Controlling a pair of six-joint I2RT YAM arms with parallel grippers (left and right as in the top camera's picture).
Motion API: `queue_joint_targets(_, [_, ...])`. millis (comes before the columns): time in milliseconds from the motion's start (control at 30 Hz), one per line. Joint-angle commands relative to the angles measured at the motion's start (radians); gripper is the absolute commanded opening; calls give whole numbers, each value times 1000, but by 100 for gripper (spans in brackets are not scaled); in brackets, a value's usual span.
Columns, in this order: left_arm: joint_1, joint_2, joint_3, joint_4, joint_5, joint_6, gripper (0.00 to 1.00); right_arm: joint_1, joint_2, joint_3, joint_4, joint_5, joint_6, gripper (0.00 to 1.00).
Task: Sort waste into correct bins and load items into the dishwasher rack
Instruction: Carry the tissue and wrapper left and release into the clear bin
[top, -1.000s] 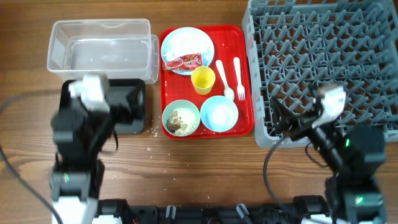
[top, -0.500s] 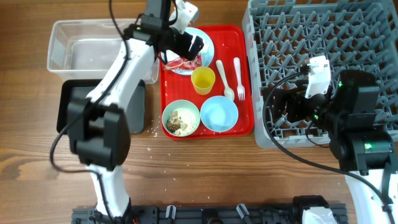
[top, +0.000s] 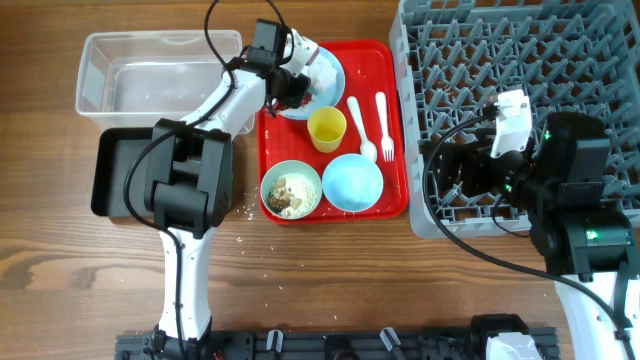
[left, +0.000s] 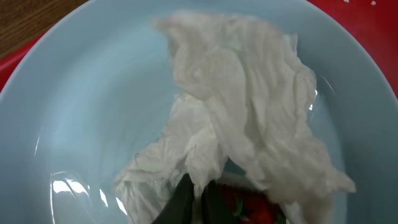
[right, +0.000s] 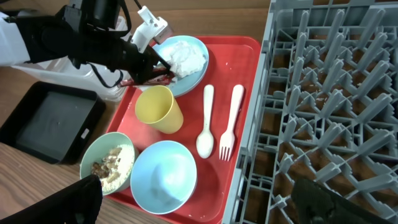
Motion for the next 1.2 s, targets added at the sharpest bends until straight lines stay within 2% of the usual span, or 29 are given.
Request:
queue_joint_targets(0, [9,-21,38,-10,-10,-158,4,3,2,19,6,-17,-2,100])
queue_joint_targets(100, [57,-187,122,-86,-10,-362,4,3,2,19,6,-17,-2,100])
queue_joint_targets(233, [196,-375,130,-177,-10,-384,4,3,2,19,7,-17,-2,100])
queue_joint_targets(367, [366,-330,128,-281,-10,-383,4,3,2,19,14,-17,-2,100])
queue_joint_targets(500, [426,-187,127,-321,-10,-383,4,3,8,19,23,-18,-1,100])
queue_joint_targets(533, [426,-154,127,-321,-10,-384,26,3,11,19,23,-17,-1,100])
queue_joint_targets(567, [422,-145,128,-321,-6,-386,69,3,11,19,23,-18,-1,100])
queue_joint_targets(600, [411,-152,133,-313,-5,-387,100,3,13,19,23,-17,-2,100])
queue_joint_targets(767, [288,-294,248,-297,-5,-365,100,3,14,19,23,-17,-2,100])
queue_joint_targets(867, [114,-262,246,-239,-10,-200,100,3,14,18,23,-17,-2,100])
queue_joint_targets(900, [75,-225,246,-223,-24,-191,100,3,14,18,22,-17,-2,100])
queue_joint_targets(1000, [14,-121,246,-183,-51,-194,99,3,14,16,19,-17,-2,100])
queue_joint_targets(1067, [-15,-39,246,-160,-60,-229,91,3,14,15,13,-17,-2,100])
queue_joint_targets(1133, [-33,9,246,-145,-139,-305,85,3,14,15,14,-17,-2,100])
queue_joint_targets(1167, [-39,30,246,-146,-234,-393,81,3,14,15,14,-17,-2,100])
